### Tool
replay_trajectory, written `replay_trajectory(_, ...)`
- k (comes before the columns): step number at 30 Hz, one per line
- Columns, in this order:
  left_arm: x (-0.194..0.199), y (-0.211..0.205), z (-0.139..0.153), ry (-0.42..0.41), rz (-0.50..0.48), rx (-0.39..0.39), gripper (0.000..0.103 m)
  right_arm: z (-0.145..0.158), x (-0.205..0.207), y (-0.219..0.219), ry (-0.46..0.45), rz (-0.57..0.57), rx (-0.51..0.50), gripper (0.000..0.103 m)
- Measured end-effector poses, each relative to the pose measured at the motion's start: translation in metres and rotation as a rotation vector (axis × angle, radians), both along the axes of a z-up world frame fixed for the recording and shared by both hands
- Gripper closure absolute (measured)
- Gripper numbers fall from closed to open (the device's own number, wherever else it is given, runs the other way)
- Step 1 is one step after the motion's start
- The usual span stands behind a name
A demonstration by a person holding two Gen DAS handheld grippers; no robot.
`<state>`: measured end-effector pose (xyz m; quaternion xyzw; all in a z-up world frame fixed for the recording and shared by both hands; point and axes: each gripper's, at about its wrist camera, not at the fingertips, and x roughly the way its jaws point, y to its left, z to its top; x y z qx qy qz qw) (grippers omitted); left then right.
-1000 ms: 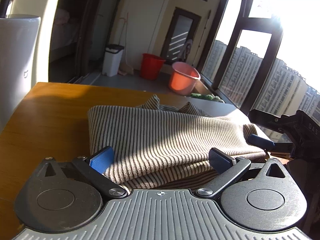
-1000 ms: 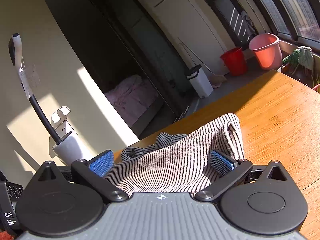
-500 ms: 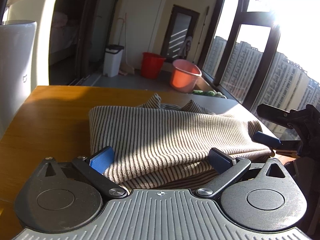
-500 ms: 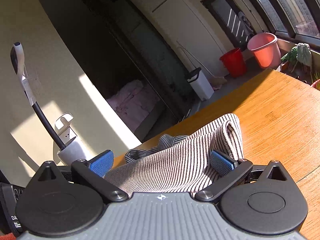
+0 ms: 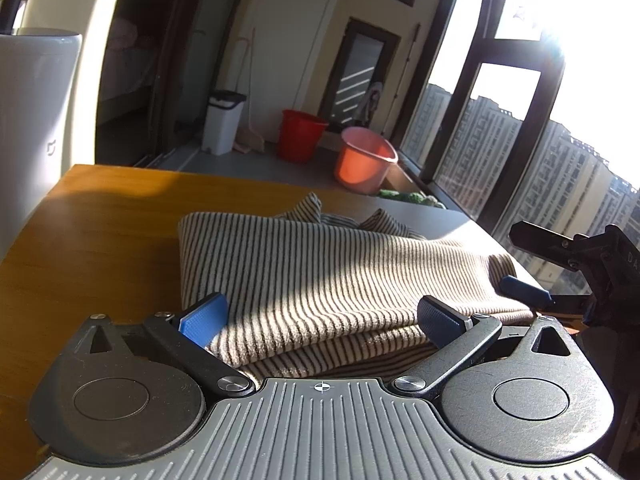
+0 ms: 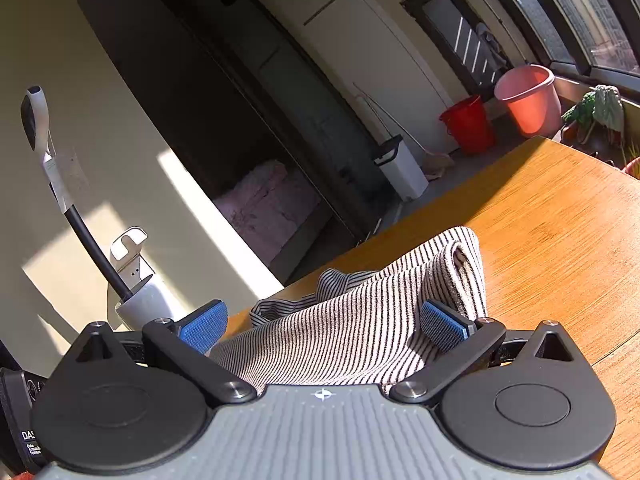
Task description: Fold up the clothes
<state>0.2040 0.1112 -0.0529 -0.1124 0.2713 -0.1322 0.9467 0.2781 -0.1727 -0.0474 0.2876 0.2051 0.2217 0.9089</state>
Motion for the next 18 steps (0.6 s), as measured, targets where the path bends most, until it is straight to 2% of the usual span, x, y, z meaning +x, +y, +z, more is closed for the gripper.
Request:
replay_trajectory(5,0.0,-0.009,0.001,0.007,0.009,0.048,0.0,-0.001,0.0,-0.002,0.001,0.002,0.015,0.0)
replay_trajectory(11,0.003,-0.03,0.001,0.033,0.025,0.205,0.0,0.0,0.002,0.001,0.007,-0.007,-0.002,0.0)
replay_trajectory(15,0.002,-0.022,0.0,0.037,0.017,0.157,0.0,0.002,0.004,0.008,0.015,-0.018,-0.041,0.0)
replay_trajectory(18,0.0,-0.011,0.0,0.026,0.011,0.082,0.0,0.003,0.006,0.013,0.021,-0.028,-0.063,0.0)
